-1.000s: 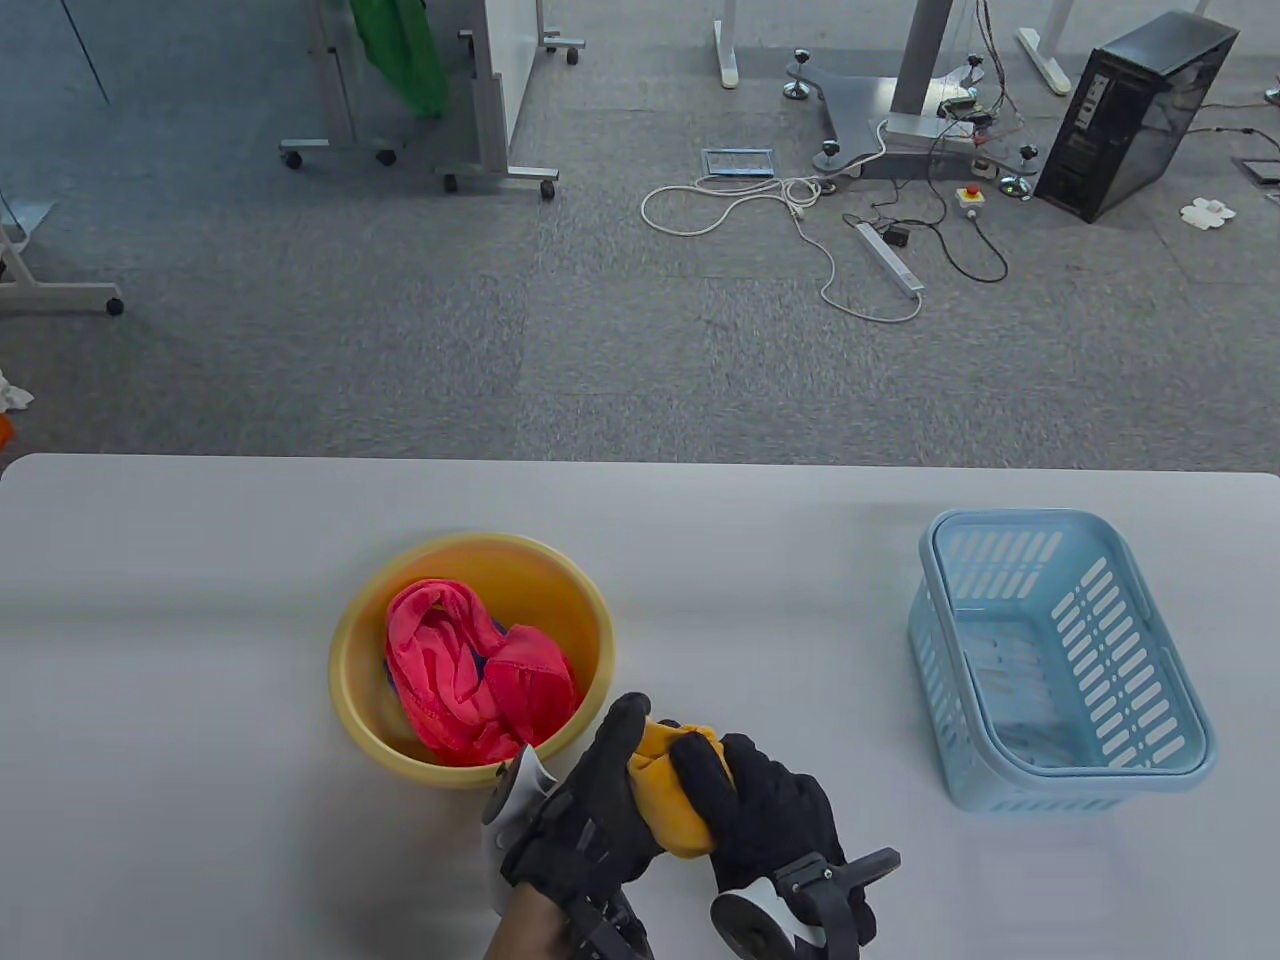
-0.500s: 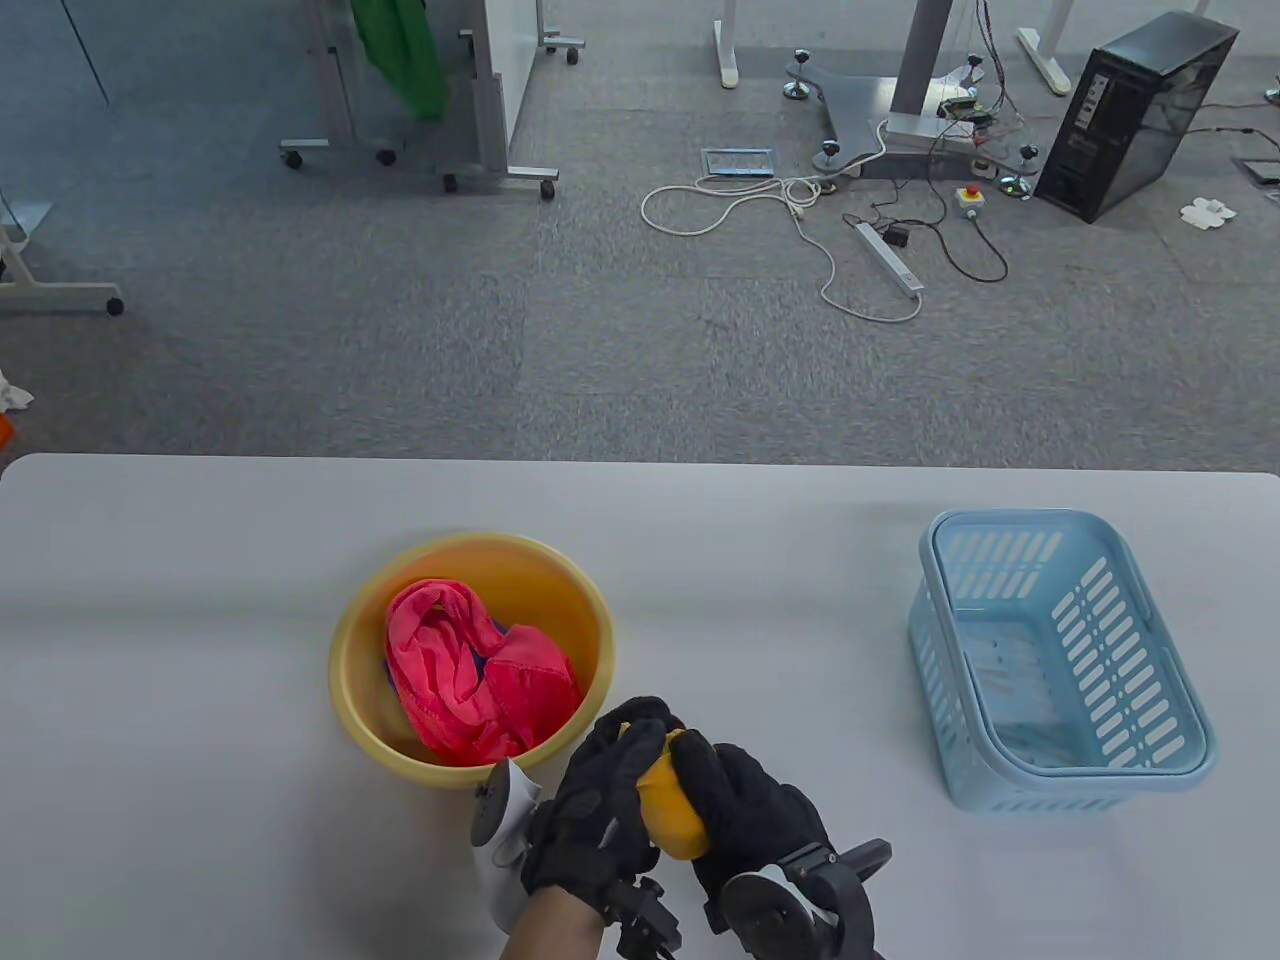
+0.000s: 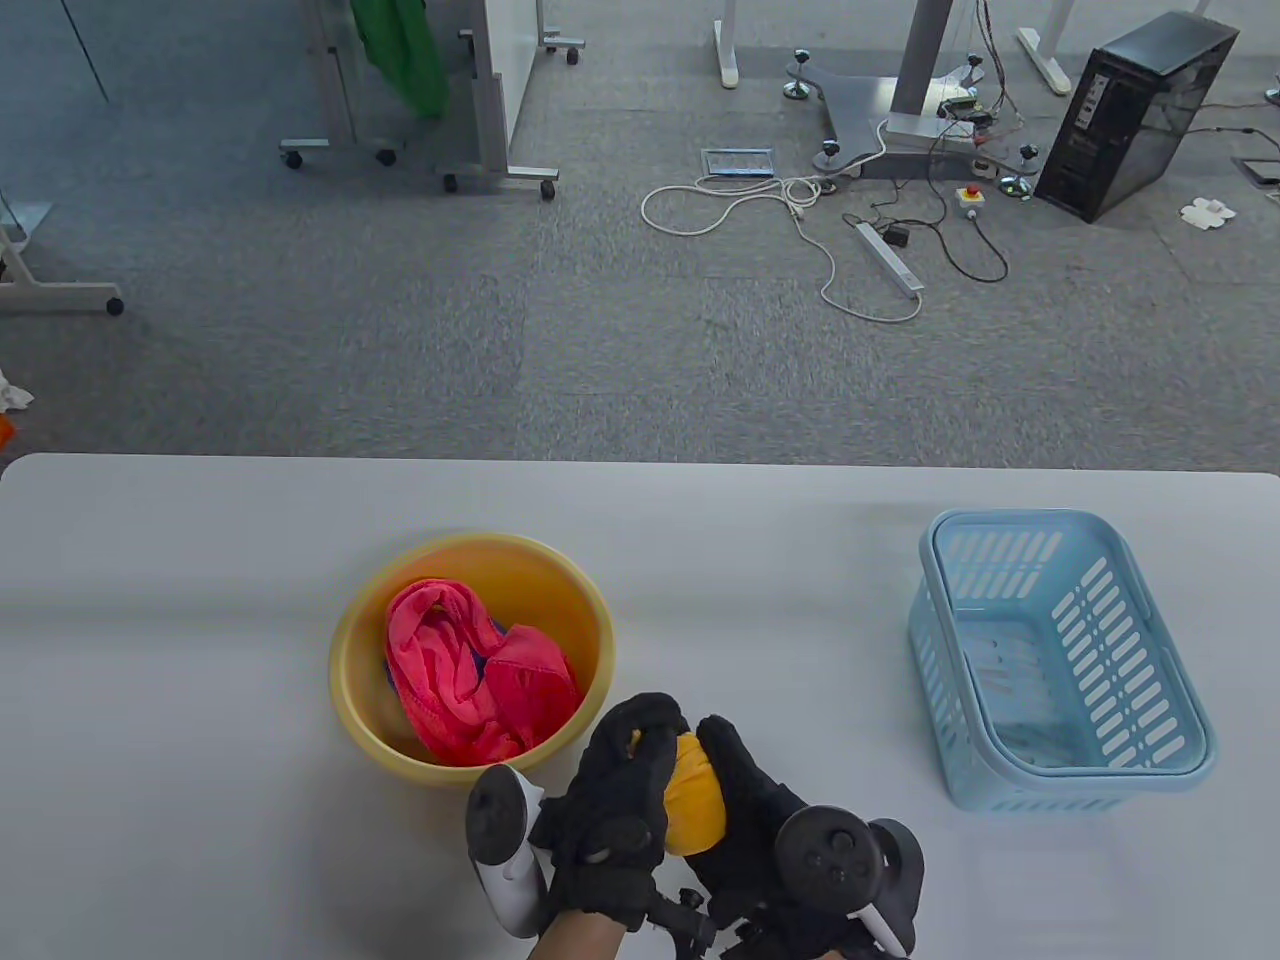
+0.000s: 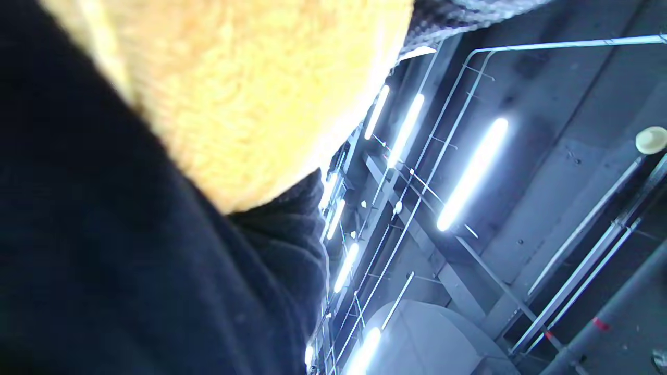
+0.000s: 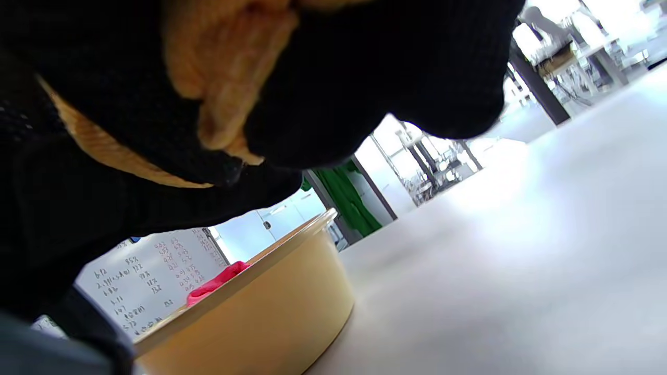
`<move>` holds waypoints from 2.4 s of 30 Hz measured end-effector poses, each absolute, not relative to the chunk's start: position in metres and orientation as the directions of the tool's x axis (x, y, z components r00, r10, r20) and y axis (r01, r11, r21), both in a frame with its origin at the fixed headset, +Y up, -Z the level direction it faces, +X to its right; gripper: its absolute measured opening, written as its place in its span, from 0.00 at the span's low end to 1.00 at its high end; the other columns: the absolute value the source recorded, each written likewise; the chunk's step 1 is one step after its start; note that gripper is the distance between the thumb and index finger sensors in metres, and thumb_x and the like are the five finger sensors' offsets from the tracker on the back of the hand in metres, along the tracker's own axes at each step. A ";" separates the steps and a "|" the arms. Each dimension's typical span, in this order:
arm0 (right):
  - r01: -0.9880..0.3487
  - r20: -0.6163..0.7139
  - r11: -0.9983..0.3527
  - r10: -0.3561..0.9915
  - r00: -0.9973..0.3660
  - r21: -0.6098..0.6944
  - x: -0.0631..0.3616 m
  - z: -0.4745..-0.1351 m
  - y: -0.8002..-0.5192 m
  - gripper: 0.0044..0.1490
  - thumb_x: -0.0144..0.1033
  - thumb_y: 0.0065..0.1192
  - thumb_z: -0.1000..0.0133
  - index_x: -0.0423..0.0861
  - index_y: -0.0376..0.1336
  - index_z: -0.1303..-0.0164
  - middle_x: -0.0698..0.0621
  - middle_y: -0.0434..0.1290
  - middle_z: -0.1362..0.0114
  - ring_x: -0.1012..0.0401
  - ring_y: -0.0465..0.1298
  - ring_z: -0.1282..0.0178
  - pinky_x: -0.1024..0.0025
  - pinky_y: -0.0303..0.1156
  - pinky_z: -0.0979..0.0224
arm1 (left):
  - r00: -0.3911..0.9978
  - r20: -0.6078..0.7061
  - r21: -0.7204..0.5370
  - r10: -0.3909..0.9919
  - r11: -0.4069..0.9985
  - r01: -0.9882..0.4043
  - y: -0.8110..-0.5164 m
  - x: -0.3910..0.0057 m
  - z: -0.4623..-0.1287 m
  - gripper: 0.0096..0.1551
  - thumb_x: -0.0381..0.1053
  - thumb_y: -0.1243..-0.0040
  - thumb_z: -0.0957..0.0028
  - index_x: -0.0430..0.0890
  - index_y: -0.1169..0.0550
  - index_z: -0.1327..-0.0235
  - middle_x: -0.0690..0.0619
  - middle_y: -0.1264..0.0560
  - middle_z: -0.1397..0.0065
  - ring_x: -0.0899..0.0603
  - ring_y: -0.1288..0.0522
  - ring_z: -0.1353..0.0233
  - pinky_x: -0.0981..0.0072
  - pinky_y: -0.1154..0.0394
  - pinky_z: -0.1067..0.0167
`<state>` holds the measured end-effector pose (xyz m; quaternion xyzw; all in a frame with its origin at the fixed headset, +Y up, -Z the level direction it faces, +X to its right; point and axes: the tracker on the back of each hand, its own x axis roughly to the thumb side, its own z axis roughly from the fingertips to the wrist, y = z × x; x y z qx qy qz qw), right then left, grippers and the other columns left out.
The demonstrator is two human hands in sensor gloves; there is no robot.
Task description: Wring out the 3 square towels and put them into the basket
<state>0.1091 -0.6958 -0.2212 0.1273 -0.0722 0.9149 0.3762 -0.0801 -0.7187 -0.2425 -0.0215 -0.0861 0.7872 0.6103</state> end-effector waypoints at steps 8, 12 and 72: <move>-0.853 0.155 -0.491 0.870 -0.469 0.176 0.112 -0.229 -0.710 0.58 0.40 0.90 0.55 0.36 0.55 0.22 0.39 0.78 0.45 0.58 0.84 0.67 0.64 0.84 0.59 | -0.154 0.231 -0.148 0.961 -0.122 -0.982 -0.705 -0.080 -0.239 0.24 0.40 0.46 0.38 0.54 0.27 0.28 0.50 0.28 0.30 0.35 0.32 0.26 0.31 0.43 0.27; -0.876 0.125 -0.408 0.913 -0.389 0.257 0.114 -0.232 -0.713 0.58 0.40 0.89 0.55 0.36 0.55 0.22 0.40 0.78 0.45 0.59 0.84 0.68 0.66 0.84 0.60 | -0.123 0.304 -0.153 0.945 -0.079 -0.985 -0.698 -0.079 -0.236 0.23 0.39 0.46 0.40 0.54 0.23 0.32 0.50 0.28 0.29 0.36 0.31 0.27 0.31 0.42 0.28; -0.465 -0.314 0.385 0.922 0.225 0.797 0.081 -0.242 -0.764 0.40 0.41 0.89 0.52 0.36 0.66 0.39 0.47 0.81 0.59 0.65 0.81 0.79 0.70 0.83 0.70 | -0.156 0.536 -0.419 0.830 0.101 -0.902 -0.668 -0.077 -0.237 0.25 0.36 0.48 0.40 0.56 0.19 0.35 0.51 0.22 0.33 0.42 0.23 0.35 0.36 0.30 0.32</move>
